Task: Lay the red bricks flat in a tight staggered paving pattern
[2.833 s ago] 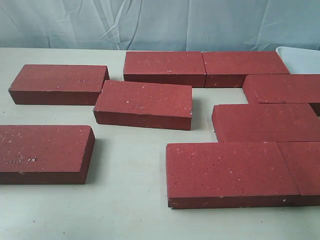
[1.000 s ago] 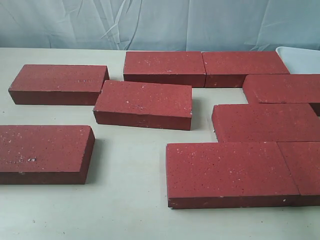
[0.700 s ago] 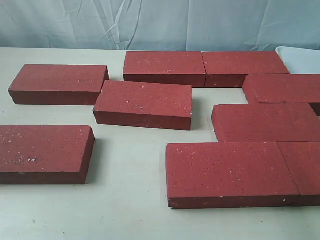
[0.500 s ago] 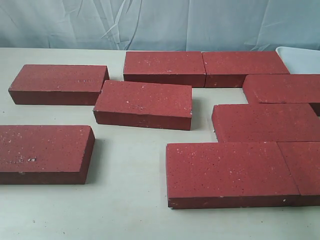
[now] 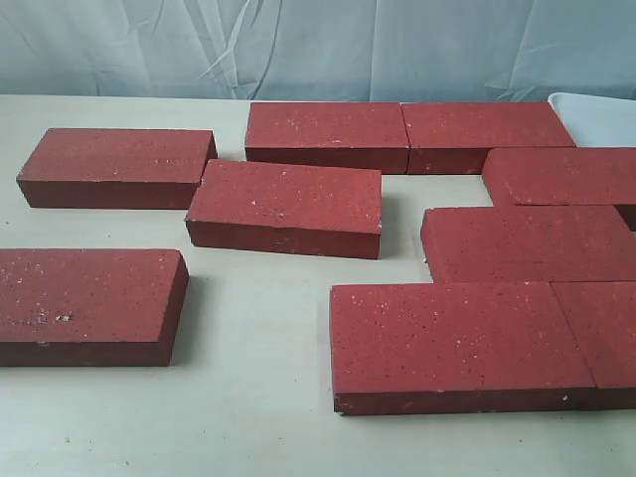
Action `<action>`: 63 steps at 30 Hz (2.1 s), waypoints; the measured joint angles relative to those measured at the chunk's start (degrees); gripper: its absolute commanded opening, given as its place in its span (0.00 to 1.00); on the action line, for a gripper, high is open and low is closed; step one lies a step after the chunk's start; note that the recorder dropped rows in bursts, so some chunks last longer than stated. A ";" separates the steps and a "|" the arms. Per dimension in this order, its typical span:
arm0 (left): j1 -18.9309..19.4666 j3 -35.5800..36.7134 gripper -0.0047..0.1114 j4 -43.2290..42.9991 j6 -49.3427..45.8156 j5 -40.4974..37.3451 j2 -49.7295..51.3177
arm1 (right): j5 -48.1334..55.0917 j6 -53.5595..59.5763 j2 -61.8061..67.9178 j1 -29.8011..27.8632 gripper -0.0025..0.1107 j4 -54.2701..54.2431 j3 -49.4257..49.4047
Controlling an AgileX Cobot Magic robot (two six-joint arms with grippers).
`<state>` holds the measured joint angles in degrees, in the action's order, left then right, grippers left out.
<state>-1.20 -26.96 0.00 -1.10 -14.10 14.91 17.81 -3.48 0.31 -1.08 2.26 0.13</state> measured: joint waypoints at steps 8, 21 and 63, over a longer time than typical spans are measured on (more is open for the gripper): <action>0.00 -14.40 0.04 0.00 0.00 -21.83 18.39 | 0.00 0.00 0.00 0.00 0.01 -0.78 0.00; -5.02 -32.18 0.04 3.94 -4.23 -40.16 48.05 | 0.00 0.00 0.00 0.00 0.01 -0.88 0.00; -36.76 -70.99 0.04 4.49 -19.51 -55.26 98.74 | 0.00 0.00 0.00 0.00 0.01 -0.88 0.00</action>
<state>-37.96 -97.95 4.49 -20.61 -69.36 113.65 17.81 -3.48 0.31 -1.08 1.38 0.13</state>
